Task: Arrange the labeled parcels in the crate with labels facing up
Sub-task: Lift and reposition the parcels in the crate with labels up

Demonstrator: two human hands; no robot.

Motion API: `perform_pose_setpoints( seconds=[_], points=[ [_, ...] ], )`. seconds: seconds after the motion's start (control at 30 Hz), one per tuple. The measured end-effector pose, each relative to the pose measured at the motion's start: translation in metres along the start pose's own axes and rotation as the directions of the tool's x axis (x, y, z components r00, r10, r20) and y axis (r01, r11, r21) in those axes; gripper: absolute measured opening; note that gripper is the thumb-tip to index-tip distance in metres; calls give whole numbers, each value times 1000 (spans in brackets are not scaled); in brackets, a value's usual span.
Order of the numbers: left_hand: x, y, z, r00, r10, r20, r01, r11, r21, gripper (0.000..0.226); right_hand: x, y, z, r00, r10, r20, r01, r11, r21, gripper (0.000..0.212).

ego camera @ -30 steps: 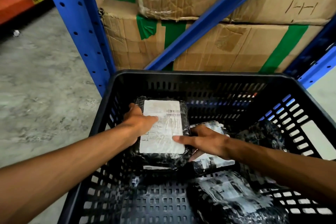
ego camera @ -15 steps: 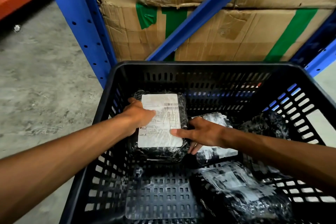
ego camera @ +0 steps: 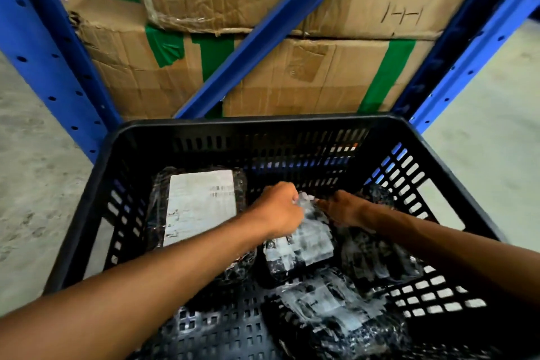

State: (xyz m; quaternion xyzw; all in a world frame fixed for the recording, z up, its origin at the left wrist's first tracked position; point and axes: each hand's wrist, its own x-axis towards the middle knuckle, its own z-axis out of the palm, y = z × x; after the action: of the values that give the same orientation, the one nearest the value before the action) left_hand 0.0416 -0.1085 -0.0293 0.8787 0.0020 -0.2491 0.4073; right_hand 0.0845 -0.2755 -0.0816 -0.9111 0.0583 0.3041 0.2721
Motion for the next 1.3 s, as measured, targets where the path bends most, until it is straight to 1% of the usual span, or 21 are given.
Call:
perform_pose_setpoints(
  seconds=[0.1, 0.13, 0.2, 0.27, 0.33, 0.4, 0.47, 0.53, 0.6, 0.63, 0.7, 0.77, 0.8, 0.87, 0.97, 1.03, 1.1, 1.17, 1.2, 1.23, 1.3],
  points=[
    [9, 8, 30, 986, -150, 76, 153, 987, -40, 38, 1, 12, 12, 994, 96, -42, -98, 994, -57, 45],
    [11, 6, 38, 977, -199, 78, 204, 977, -61, 40, 2, 9, 16, 991, 123, -53, -126, 990, -59, 48],
    [13, 0, 52, 956, -275, 100, 287, 948, -139, 39, 6, 4, 25, 985, 171, 0, -171, 984, -46, 54],
    [10, -1, 59, 939, -316, 134, 339, 916, -213, 36, 11, 2, 32, 982, 183, 42, -185, 981, 58, 56],
    [7, 1, 59, 931, -345, 122, 366, 874, -320, 36, 15, 2, 33, 976, 219, -2, -213, 952, 218, 63],
    [11, 4, 58, 918, -382, 101, 385, 806, -450, 39, 18, 3, 34, 966, 258, 2, -247, 923, 294, 71],
    [11, 5, 56, 904, -412, 112, 403, 738, -540, 44, 18, 4, 34, 967, 253, 30, -248, 909, 336, 70],
    [10, 1, 57, 906, -408, 112, 392, 710, -585, 58, 16, 3, 29, 965, 262, 29, -250, 874, 416, 66],
    [12, -1, 61, 903, -417, 102, 391, 700, -597, 72, 15, 1, 21, 960, 279, -34, -218, 817, 533, 57],
    [12, -1, 60, 898, -430, 89, 388, 682, -621, 73, 14, -3, 16, 959, 271, -82, -179, 805, 565, 55],
    [13, 0, 55, 899, -434, 51, 331, 602, -727, 55, 12, -12, 9, 976, 195, -100, -85, 757, 647, 53],
    [13, -2, 49, 899, -437, 23, 269, 510, -817, 32, 6, -26, 7, 996, 79, -34, -30, 690, 724, 50],
    [11, -4, 46, 896, -443, 23, 260, 482, -837, 29, 3, -31, 8, 999, 30, -20, -6, 685, 729, 48],
    [10, -4, 46, 887, -460, 34, 261, 441, -859, 35, -4, -37, 3, 999, -23, -49, 50, 727, 685, 45],
    [8, -1, 51, 888, -459, -3, 220, 430, -876, 45, -15, -38, -9, 977, -99, -189, 197, 765, 613, 40],
    [8, 1, 51, 907, -421, -20, 185, 442, -878, 54, -21, -38, -14, 936, -155, -316, 318, 757, 570, 32],
    [10, -1, 49, 928, -373, -1, 182, 455, -872, 58, -23, -36, -22, 911, -148, -386, 366, 720, 589, 26],
    [9, -6, 47, 934, -357, 28, 194, 439, -877, 55, -22, -31, -38, 940, -87, -329, 297, 683, 668, 22],
    [7, -10, 47, 930, -365, 40, 208, 433, -877, 51, -22, -25, -46, 959, -51, -280, 232, 709, 665, 24],
    [5, -15, 46, 931, -363, 41, 208, 433, -877, 43, -22, -19, -52, 970, -25, -243, 171, 778, 604, 27],
    [2, -23, 44, 946, -322, 33, 179, 436, -882, 27, -21, -6, -50, 972, -13, -233, 94, 935, 341, 34]
  ],
)
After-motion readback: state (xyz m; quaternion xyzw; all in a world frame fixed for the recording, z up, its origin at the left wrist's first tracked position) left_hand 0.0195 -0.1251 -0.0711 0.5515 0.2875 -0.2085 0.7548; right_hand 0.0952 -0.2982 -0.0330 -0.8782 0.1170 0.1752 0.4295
